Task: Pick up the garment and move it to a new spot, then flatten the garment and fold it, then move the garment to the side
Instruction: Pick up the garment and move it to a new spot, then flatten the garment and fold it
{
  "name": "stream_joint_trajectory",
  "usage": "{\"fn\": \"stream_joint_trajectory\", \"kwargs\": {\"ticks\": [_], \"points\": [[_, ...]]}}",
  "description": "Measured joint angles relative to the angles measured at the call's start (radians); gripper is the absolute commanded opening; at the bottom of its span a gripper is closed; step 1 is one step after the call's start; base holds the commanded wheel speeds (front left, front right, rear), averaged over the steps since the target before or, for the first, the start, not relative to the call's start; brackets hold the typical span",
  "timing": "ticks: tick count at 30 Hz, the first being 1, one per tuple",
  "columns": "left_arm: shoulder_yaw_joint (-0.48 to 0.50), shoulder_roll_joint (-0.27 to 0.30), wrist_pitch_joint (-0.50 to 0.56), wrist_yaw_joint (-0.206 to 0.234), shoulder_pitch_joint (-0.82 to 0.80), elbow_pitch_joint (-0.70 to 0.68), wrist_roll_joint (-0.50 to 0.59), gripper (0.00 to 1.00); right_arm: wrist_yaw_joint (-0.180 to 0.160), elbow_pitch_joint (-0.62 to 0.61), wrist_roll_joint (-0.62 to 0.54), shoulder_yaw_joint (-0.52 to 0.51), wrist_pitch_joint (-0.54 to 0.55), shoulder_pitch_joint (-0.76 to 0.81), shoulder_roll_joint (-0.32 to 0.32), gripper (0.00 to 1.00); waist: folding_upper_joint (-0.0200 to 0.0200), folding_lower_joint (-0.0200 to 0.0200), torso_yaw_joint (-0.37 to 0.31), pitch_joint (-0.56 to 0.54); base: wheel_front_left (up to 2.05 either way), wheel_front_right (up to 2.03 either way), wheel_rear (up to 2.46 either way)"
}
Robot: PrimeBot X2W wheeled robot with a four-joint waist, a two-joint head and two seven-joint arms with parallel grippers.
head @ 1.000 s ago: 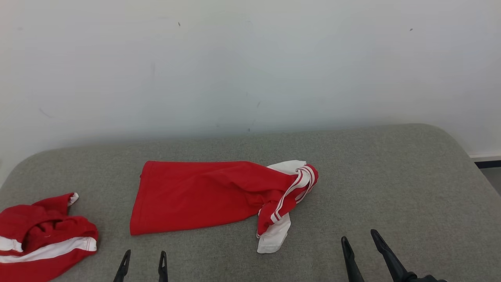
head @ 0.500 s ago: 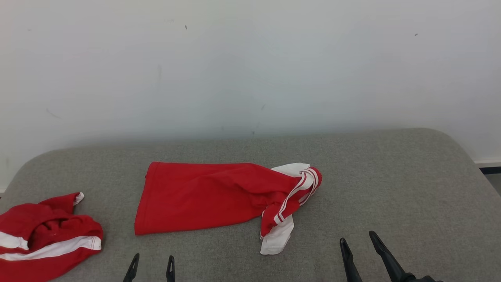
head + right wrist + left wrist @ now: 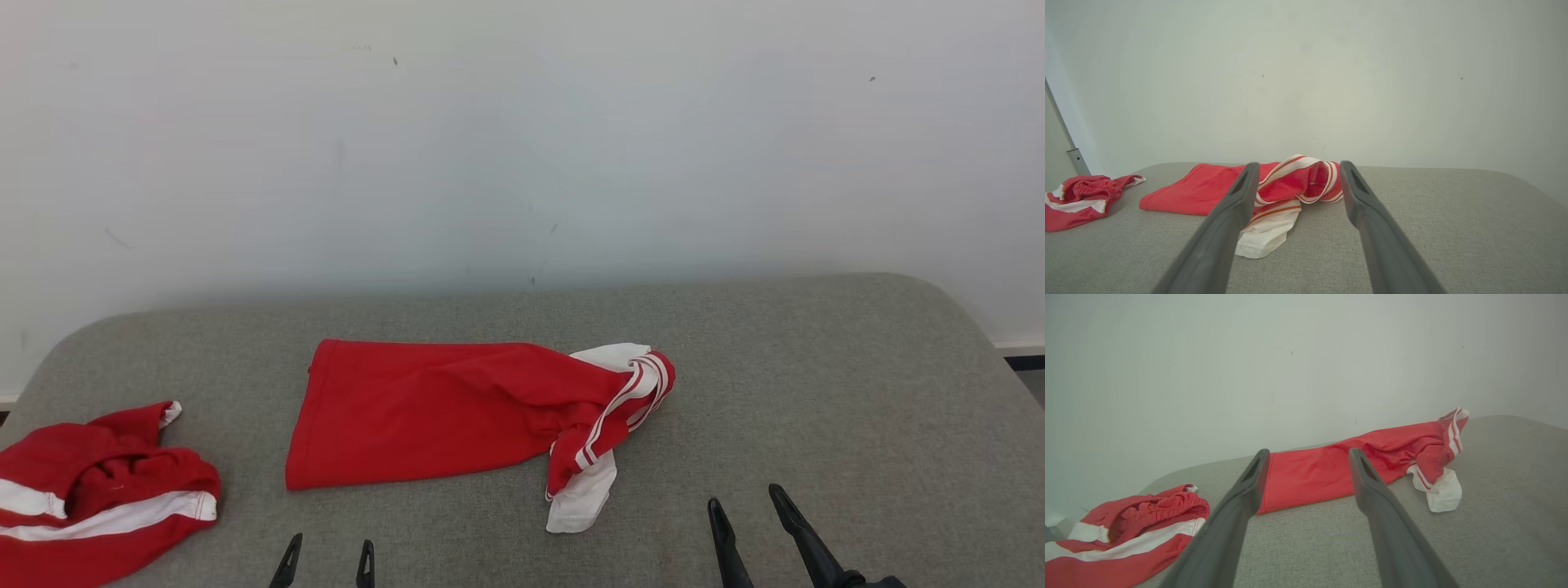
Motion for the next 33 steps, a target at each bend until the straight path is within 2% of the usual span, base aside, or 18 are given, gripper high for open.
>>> {"fn": "stream_joint_trajectory", "kwargs": {"ticks": [20, 24, 26, 33], "points": [[-0.011, -0.008, 0.0, 0.007, -0.009, 0.033, 0.001, 1.0, 0.0, 0.001, 0.002, 0.006, 0.0, -0.002, 0.001, 1.0, 0.0, 0.0, -0.009, 0.019, 0.0, 0.0, 0.0], [-0.037, -0.017, 0.0, -0.034, -0.043, 0.084, -0.02, 1.0, 0.0, -0.002, 0.005, 0.011, 0.0, -0.007, 0.0, 1.0, 0.0, 0.0, -0.014, 0.036, 0.0, 0.0, 0.0], [-0.073, -0.024, 0.0, -0.085, -0.091, 0.138, -0.028, 1.0, 0.0, -0.002, 0.008, 0.013, 0.0, -0.017, -0.004, 1.0, 0.0, 0.0, -0.019, 0.055, 0.0, 0.0, 0.0], [-0.164, -0.043, 0.0, -0.139, -0.24, 0.289, -0.028, 1.0, 0.0, -0.005, 0.01, 0.025, 0.0, -0.053, -0.016, 1.0, 0.0001, 0.0002, -0.046, 0.106, 0.0, 0.0, 0.0]]}}
